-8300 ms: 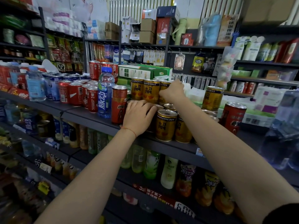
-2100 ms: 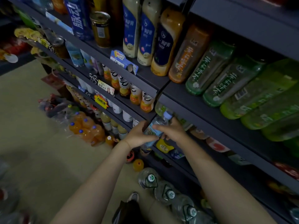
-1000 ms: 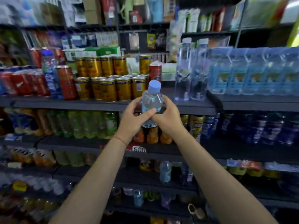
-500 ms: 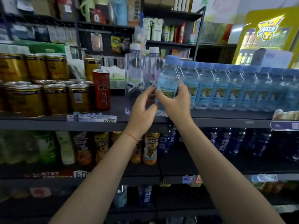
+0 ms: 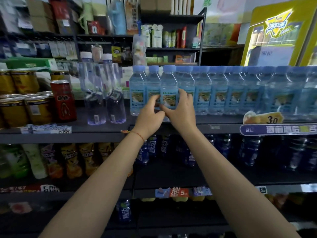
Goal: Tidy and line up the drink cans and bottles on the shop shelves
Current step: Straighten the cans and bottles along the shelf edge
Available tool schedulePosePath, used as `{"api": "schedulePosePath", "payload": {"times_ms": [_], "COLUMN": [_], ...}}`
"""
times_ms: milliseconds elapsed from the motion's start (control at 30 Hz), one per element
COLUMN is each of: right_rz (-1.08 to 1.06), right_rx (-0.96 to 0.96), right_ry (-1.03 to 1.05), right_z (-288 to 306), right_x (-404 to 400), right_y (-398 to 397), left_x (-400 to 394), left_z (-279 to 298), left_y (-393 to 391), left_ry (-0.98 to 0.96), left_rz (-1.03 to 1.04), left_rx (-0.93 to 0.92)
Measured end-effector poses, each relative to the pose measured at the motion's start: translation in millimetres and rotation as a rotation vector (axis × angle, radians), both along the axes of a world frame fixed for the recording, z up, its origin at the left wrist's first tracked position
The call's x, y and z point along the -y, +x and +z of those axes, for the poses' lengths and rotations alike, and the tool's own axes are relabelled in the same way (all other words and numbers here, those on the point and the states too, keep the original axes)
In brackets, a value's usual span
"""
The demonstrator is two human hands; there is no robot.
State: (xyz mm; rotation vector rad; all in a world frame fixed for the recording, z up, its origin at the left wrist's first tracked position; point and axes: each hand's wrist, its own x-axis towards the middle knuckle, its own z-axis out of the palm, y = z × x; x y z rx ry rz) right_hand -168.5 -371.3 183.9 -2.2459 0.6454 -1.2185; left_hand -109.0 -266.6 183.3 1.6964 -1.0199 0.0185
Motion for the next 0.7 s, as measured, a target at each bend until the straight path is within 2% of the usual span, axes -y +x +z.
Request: {"api": "schedulePosePath", "payload": {"times_ms": [133,400,700], "right_rz": [-0.036,-0.297,-0.310], "right_rx": [-0.034,-0.099,-0.062], "right_ry": [-0.098,-0.512,-0.490], "right_z": [1.6,-1.9,-13.9], "right_x": [44.2,129.6,181.9], "right_y": [-44.0,-119.9,-156.5], "left_x": [47.5,136.0,186.1], "left_z": [1.7,6.3,2.0], "left_y": [-39.3,-119.7,-164.1], "left_ry": [0.004,-0.030,-0.030], "left_rz": [0.029,0.001,-0.027], "left_rx": [-0.055,-0.149,-0.137]}}
